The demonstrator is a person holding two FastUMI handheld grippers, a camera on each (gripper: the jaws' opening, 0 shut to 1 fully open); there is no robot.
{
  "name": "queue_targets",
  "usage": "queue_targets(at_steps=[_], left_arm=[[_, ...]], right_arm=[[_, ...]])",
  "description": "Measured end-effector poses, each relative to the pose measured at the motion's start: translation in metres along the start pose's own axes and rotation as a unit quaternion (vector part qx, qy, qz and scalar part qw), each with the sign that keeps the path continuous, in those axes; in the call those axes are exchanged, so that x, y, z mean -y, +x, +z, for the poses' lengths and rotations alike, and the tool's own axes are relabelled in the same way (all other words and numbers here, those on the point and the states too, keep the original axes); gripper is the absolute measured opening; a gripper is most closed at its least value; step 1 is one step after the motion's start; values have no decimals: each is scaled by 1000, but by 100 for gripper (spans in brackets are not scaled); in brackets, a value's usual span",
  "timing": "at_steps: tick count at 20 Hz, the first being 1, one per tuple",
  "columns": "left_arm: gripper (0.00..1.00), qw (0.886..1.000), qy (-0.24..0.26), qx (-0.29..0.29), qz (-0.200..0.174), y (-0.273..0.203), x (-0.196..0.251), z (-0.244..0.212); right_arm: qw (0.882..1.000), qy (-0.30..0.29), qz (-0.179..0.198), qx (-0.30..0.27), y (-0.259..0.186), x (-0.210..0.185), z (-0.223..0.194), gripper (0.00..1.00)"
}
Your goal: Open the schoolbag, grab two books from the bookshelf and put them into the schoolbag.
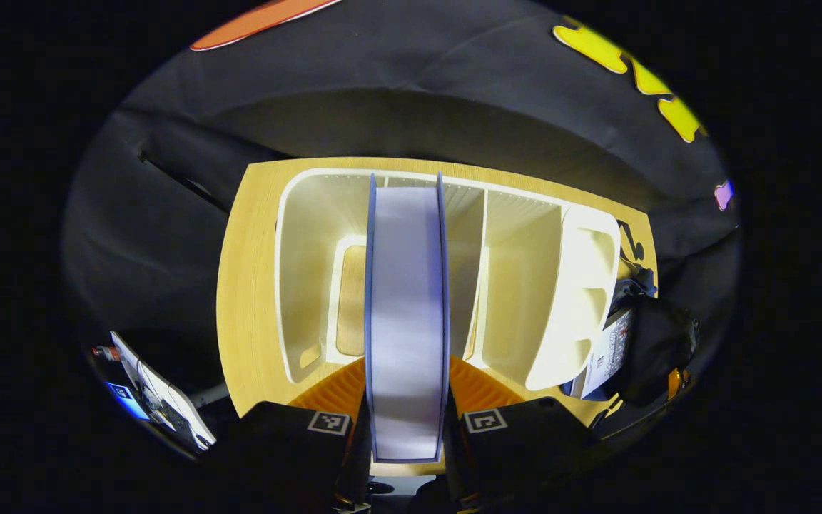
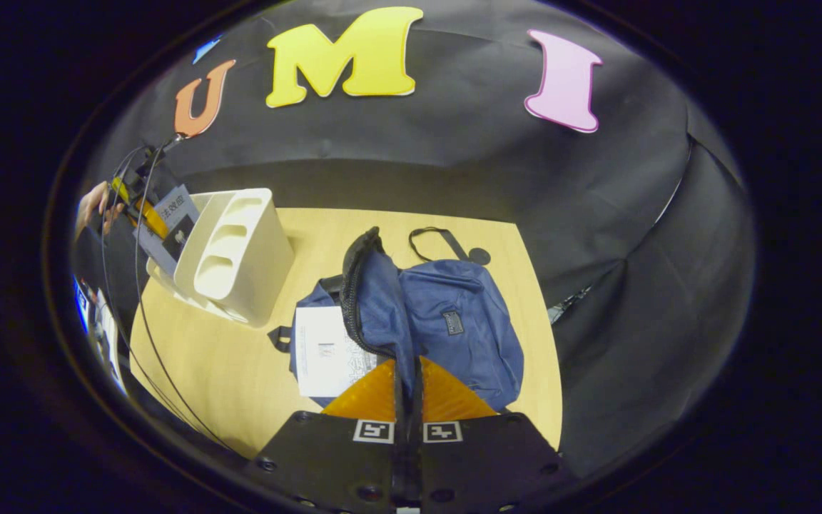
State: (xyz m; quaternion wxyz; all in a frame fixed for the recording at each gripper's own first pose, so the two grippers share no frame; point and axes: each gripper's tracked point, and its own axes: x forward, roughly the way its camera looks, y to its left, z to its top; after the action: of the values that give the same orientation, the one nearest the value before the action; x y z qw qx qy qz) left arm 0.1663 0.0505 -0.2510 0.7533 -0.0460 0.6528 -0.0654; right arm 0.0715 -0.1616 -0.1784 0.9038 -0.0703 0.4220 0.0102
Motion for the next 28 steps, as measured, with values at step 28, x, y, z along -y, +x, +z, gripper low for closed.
queue_targets(at_steps=[28], left_arm=[[43, 906, -102, 116, -394, -173, 209, -128]], right_arm=[[1000, -4, -8, 10, -9, 7, -6, 0]])
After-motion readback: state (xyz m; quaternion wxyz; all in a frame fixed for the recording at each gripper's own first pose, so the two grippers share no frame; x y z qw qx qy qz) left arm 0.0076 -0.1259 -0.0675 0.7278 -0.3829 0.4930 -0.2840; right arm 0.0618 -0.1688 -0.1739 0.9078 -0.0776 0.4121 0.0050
